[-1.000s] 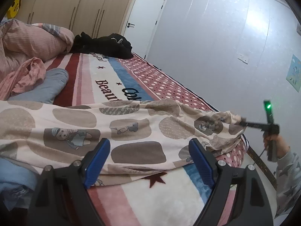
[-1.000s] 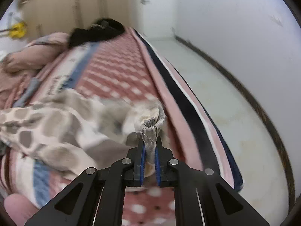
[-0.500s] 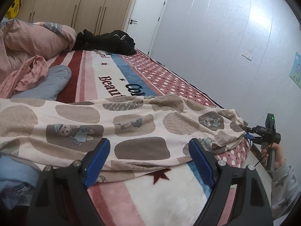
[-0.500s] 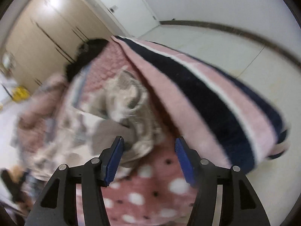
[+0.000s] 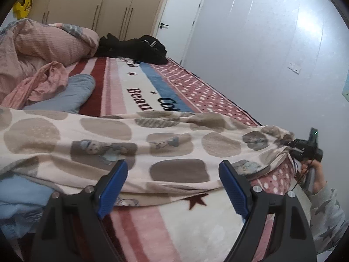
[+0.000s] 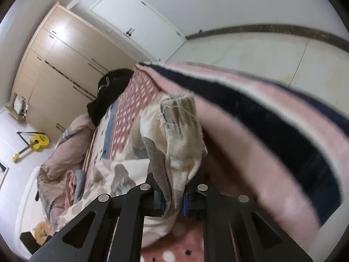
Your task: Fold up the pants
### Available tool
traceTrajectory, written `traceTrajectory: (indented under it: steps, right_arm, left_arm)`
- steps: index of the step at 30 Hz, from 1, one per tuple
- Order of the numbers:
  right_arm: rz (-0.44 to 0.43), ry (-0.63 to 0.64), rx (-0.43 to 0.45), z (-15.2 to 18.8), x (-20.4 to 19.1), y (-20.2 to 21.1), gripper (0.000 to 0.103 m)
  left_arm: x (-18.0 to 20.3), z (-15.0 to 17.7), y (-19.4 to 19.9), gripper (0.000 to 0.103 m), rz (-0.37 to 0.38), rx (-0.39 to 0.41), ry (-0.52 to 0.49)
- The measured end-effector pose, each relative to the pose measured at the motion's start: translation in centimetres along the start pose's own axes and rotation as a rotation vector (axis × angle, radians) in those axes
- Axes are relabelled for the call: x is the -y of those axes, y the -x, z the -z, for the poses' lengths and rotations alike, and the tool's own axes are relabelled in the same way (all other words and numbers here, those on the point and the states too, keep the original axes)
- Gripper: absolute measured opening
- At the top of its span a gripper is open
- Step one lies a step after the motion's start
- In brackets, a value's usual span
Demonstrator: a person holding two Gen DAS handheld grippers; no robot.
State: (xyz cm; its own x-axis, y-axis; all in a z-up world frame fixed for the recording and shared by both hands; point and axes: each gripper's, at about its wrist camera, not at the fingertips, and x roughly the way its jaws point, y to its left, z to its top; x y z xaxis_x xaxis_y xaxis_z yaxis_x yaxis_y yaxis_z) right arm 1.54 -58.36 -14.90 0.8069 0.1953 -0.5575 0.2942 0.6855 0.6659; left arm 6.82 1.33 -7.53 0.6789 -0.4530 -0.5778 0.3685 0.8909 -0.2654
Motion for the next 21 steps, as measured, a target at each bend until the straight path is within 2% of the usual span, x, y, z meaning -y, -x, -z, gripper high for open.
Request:
traceTrajectory:
  steps: [8,13,17,21]
  right_arm:
    - [0.091,0.039,0.105,-4.4,1.5,4.2,0.005]
    - [0.174,0.015,0.178,-7.3,4.4,7.3,0.005]
    - [0.238,0.007,0.204,-8.7,7.1,9.4,0.005]
    - [0.258,-0.001,0.208,-9.4,8.2,10.3,0.005]
  left_arm:
    - [-0.1,0.0,-0.2,0.083,-0.039,-0.01,0.019]
    - [0.7,-0.2,-0.1,0.083,-0.041,-0.001,0.011]
    - [1.2,-0.4,0.0,0.083,-0.038,-0.001,0.02]
    - [1.5,-0.4,0.1,0.083,-0.049,0.002,0.022]
